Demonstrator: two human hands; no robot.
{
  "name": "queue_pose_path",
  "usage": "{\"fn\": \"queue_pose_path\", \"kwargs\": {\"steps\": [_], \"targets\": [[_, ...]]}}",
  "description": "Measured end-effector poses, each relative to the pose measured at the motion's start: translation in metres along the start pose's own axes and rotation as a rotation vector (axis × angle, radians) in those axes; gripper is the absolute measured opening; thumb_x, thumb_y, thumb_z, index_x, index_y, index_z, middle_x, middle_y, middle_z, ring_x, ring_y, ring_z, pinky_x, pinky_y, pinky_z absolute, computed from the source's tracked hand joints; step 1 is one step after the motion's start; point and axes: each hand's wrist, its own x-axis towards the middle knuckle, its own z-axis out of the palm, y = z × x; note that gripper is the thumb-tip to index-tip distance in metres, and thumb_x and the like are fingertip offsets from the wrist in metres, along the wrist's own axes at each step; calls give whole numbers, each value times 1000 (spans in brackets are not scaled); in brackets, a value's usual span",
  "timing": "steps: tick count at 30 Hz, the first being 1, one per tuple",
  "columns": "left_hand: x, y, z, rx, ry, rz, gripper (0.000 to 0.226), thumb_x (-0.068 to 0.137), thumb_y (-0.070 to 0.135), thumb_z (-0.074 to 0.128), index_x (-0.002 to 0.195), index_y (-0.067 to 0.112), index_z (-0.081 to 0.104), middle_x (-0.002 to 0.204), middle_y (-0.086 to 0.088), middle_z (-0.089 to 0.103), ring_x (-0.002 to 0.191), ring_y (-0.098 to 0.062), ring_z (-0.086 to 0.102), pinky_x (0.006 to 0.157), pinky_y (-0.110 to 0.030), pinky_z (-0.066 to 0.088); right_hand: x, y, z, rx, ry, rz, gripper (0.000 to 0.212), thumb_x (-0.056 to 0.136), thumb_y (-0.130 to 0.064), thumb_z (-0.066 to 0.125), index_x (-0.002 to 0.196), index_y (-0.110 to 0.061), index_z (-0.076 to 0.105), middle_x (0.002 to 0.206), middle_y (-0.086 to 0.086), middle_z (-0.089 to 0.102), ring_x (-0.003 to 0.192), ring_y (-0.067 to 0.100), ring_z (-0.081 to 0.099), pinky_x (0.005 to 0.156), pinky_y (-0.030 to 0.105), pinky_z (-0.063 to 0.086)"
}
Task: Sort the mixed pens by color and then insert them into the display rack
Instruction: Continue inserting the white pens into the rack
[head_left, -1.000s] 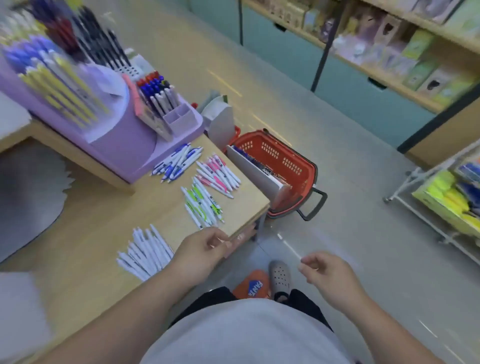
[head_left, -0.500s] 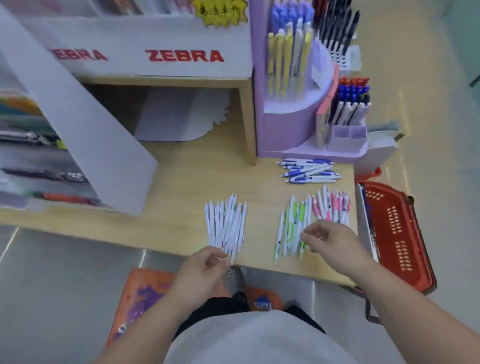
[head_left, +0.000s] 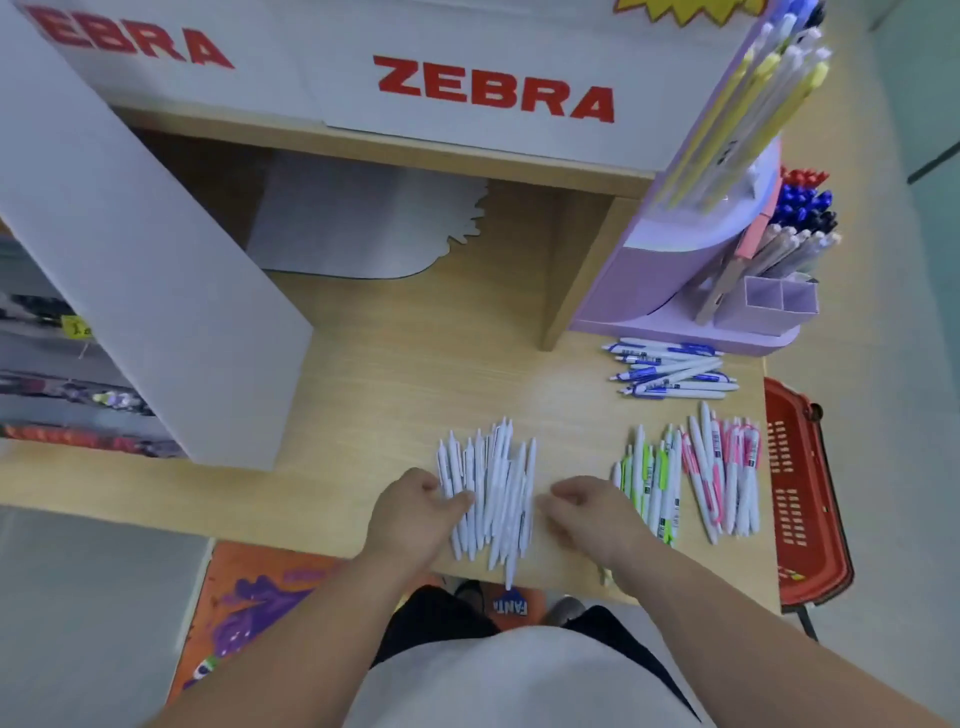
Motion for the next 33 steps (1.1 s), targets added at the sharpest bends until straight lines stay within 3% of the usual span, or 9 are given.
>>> {"fn": "queue_pose_path", "kwargs": {"steps": [3,7,10,13,18,23,30,33], "targets": [[8,12,6,2,12,-4,31,85,50,70,85,26,51,83,11,59,70,0,53,55,-17,37,7,-9,22,-52,95,19,36,86,-45,72,103,-14,70,94,2,72,88,19,68,83,38,56],[15,22,16,9,9,-23,28,90,45,63,90,17,57,82,5,62,68,-5,55,54,-21,40,13,-19,42,-106,148,-45,25,86,-35,73,102,-16,70,95,-6,69,90,15,65,84,33,54],[17,24,19,-38,-3,-42,22,92,39,61,87,18,56,77,6,61,65,-6,57,53,-22,41,16,-22,49,-42,169,-79,18,85,-28,75,101,-19,73,95,-5,71,89,13,67,86,37,56],[17,22,24,-92,-46,-51,27,93,40,59,98,13,64,83,3,67,70,-10,63,53,-24,42,19,-24,53,37,150,-93,16,84,-27,75,98,-20,76,91,-5,73,86,11,68,84,37,57],[24,25,25,-278,-97,-152,32,98,37,55,108,9,65,95,-5,71,85,-20,68,75,-32,55,18,-28,57,226,19,-124,18,90,-19,70,106,-21,76,93,-7,77,87,7,71,85,33,58],[20,26,19,-453,-162,-183,24,98,31,60,106,10,66,92,-8,74,82,-22,71,66,-28,55,15,-33,58,335,-69,-86,16,93,-16,68,107,-16,75,92,0,77,87,16,74,84,40,60],[0,37,4,-659,-297,-98,26,98,27,62,117,10,67,99,-13,76,96,-30,73,94,-46,56,-9,-51,35,300,-66,-169,14,91,-17,70,103,-20,77,93,-3,77,93,14,72,84,31,58],[-20,53,-7,-787,-401,-30,25,97,20,63,122,15,65,107,-14,75,103,-32,71,100,-52,51,-34,-64,8,294,-62,-247,14,91,-18,70,103,-23,76,94,-3,77,93,15,73,87,36,58]]}}
